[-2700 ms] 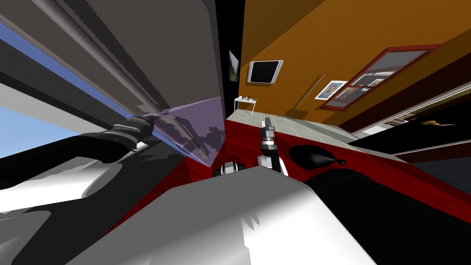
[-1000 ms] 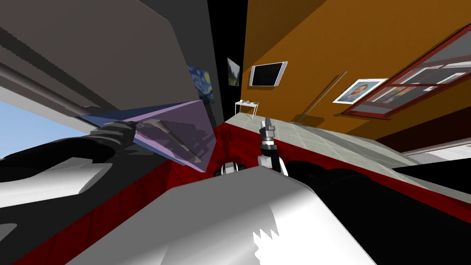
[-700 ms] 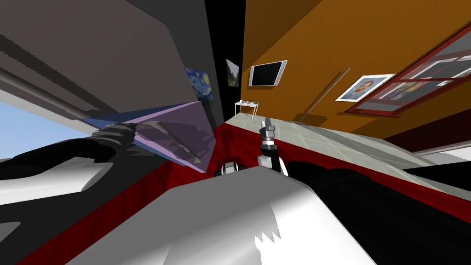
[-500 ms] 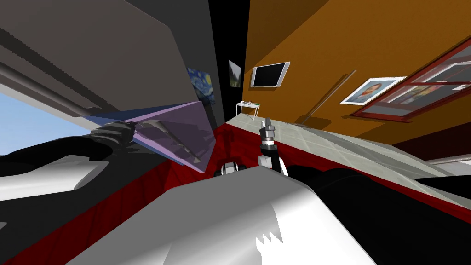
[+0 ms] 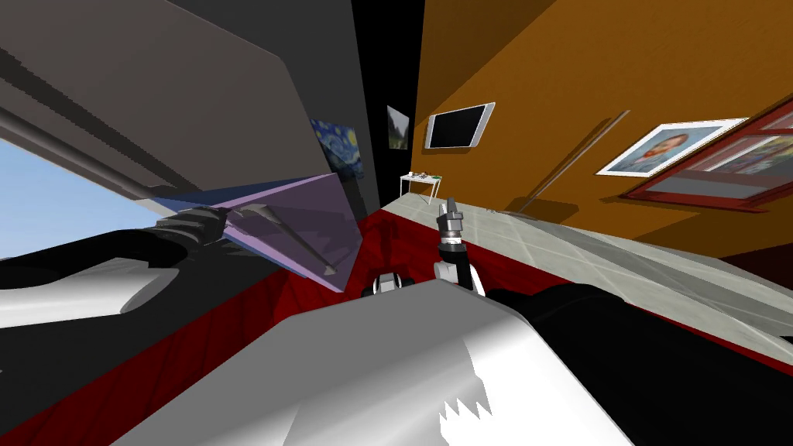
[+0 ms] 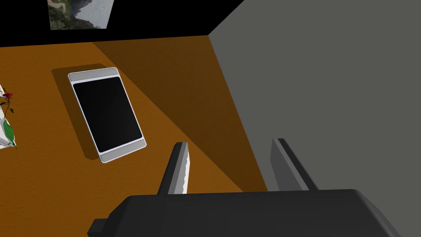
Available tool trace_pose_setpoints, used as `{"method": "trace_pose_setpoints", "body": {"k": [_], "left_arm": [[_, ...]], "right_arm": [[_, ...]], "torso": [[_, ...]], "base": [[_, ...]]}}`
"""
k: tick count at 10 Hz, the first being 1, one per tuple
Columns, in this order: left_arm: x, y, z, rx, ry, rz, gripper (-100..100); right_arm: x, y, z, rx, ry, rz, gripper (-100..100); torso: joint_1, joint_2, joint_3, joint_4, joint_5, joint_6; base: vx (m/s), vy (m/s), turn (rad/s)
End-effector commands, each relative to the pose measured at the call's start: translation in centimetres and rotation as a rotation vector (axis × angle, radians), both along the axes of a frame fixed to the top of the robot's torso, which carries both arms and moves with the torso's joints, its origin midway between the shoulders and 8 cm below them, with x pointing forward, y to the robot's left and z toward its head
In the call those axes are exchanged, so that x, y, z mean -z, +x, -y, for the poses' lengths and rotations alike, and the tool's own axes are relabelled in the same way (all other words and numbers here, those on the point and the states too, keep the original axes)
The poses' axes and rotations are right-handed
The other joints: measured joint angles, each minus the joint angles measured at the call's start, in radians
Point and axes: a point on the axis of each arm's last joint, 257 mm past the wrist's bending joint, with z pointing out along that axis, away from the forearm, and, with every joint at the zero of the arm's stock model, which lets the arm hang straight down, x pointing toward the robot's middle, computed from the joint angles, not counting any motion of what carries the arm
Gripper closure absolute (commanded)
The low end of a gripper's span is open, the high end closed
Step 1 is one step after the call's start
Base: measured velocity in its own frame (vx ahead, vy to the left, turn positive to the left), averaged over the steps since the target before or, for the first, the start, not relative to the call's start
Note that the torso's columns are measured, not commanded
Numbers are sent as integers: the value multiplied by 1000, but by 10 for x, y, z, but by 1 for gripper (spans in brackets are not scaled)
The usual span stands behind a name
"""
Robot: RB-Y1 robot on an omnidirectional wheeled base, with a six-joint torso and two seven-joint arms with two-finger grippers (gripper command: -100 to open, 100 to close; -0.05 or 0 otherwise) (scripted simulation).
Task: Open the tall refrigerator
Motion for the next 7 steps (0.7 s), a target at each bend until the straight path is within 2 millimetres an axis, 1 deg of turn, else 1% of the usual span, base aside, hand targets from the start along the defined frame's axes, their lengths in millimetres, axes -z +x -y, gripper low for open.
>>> {"method": "trace_pose_setpoints", "body": {"k": [1, 2, 3, 4, 5, 6, 7], "left_arm": [[16, 0, -18, -22, -23, -19, 100], [13, 8, -17, 12, -10, -34, 100], [15, 9, -23, 11, -24, -24, 100], [16, 8, -35, -2, -28, -17, 100], [20, 6, -46, -25, -32, -24, 100], [14, 14, -44, 12, -23, -31, 100], [15, 14, -52, 4, -31, -20, 100]], "right_arm": [[0, 0, 0, 0, 0, 0, 0], [0, 0, 0, 0, 0, 0, 0], [0, 0, 0, 0, 0, 0, 0], [0, 0, 0, 0, 0, 0, 0], [0, 0, 0, 0, 0, 0, 0], [0, 0, 0, 0, 0, 0, 0], [0, 0, 0, 0, 0, 0, 0]], "torso": [[7, 0, -1, 1, 1, 1], [8, 0, -1, 1, 1, -1], [-5, 1, 1, -1, 1, -7], [-12, 1, 2, -2, 1, -4], [-3, -1, 0, -1, 1, -1], [8, 0, 0, 1, 2, -1], [-2, 0, 0, -1, 3, -3]], "base": [[-27, 8, -26], [8, -150, 160], [46, -301, 164], [60, -231, 72], [31, -85, -9], [47, -244, 163], [83, -287, 156]]}}
